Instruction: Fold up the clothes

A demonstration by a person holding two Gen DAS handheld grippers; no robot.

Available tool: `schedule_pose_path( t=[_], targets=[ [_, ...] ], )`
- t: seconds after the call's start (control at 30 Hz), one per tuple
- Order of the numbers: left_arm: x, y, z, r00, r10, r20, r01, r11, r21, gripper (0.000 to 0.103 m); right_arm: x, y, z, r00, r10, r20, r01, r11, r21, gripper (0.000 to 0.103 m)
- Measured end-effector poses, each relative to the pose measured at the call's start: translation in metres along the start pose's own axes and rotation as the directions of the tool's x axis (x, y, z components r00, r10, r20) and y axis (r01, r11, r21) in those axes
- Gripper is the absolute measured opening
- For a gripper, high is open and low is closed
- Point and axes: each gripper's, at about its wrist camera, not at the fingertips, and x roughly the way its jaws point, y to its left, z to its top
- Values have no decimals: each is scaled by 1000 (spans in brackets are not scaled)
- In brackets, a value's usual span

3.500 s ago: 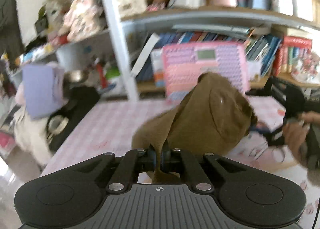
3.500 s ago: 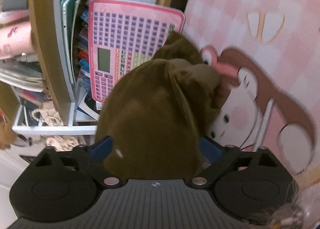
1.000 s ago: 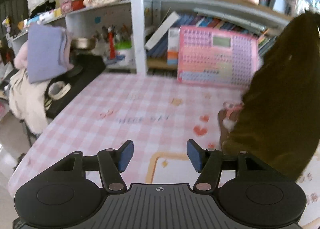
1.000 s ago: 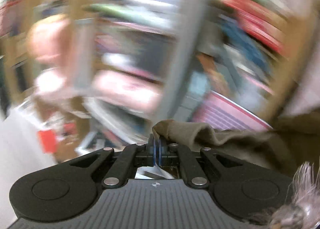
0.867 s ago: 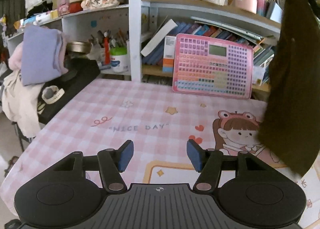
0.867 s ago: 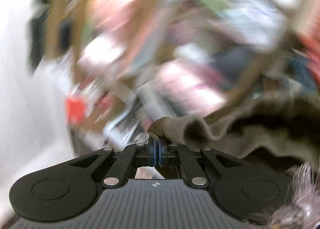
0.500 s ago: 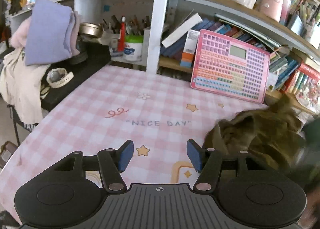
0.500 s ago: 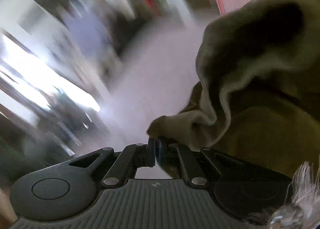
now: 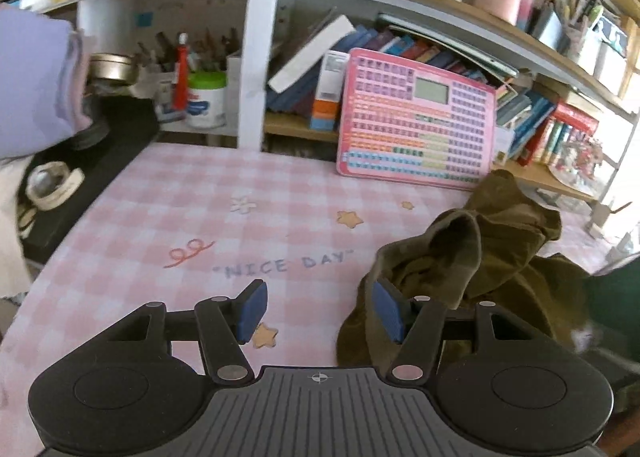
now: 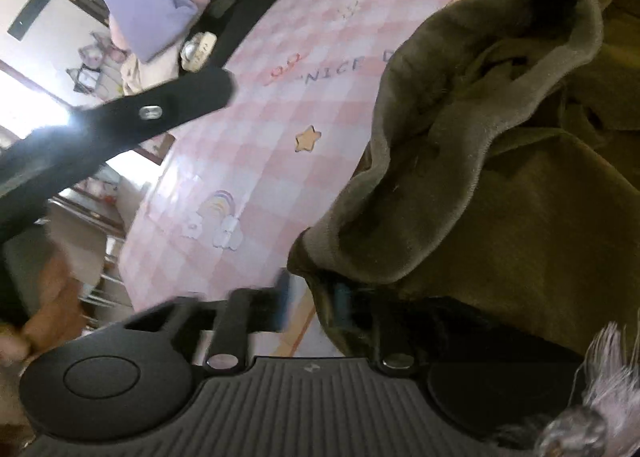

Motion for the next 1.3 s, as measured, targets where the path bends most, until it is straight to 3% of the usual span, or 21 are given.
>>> schedule_pose_path(
  t=[0.1,0.17,0.27,0.33,0.43,0.47,0.5,0.57,0.7,0.77,0.83,0.97,1.07,1.1,1.13,1.17,1.2,1.23,1.3],
  targets=[
    [9,-4,4,999,-50,5,49,999,19,60,-17,-4,-3,998,-27,48,26,999,29,53],
    [14,-9,6,997,-83,6,83,996,37,60,-28,-7,-5,996,-46,80,42,998,49,53],
    [20,-16,6,992,-124,1,124,991,52,60,-67,-45,-22,965,-191,179,152,965,214,53],
    [25,-22,6,989,-150,-5,150,986,68,60,-97,-72,-40,911,-337,240,251,911,326,53],
    [29,-31,6,984,-178,-11,179,980,92,60,-131,-99,-64,782,-559,277,411,796,444,53],
    [30,-34,6,982,-188,-12,189,977,99,60,-136,-105,-70,750,-602,275,446,766,463,53],
    [29,-37,5,980,-197,-11,197,975,107,60,-140,-111,-75,719,-639,271,476,738,477,53],
    [29,-42,5,977,-212,-9,211,969,127,60,-128,-113,-78,686,-686,243,534,702,471,53],
    [27,-53,2,971,-238,2,234,955,182,59,-102,-114,-82,662,-724,192,623,675,396,54],
    [28,-60,1,970,-242,5,236,949,211,52,-90,-107,-81,647,-737,194,659,669,344,56],
    [33,-71,2,971,-239,-3,232,937,260,46,-88,-107,-81,650,-735,194,658,672,339,58],
    [58,-97,3,976,-215,-39,214,900,380,46,-87,-109,-78,654,-732,190,657,674,338,58],
    [92,-111,3,980,-179,-87,199,891,409,43,-90,-100,-80,653,-735,182,658,670,345,58],
    [97,-107,8,978,-186,-92,207,903,376,35,-92,-99,-81,655,-734,180,654,670,351,58],
    [103,-102,13,977,-192,-97,214,915,341,10,-94,-99,-81,658,-731,179,649,672,358,58],
    [108,-97,17,975,-198,-103,221,926,307,3,-95,-99,-82,662,-728,179,641,674,367,58],
    [112,-91,22,973,-205,-104,226,936,268,2,-97,-100,-82,667,-723,179,631,677,379,58],
    [105,-69,35,976,-209,-53,215,964,159,2,-99,-100,-83,668,-722,180,624,675,392,56],
    [91,-21,55,982,-182,44,185,981,-53,2,-104,-102,-86,667,-722,181,613,671,418,56]
  ],
)
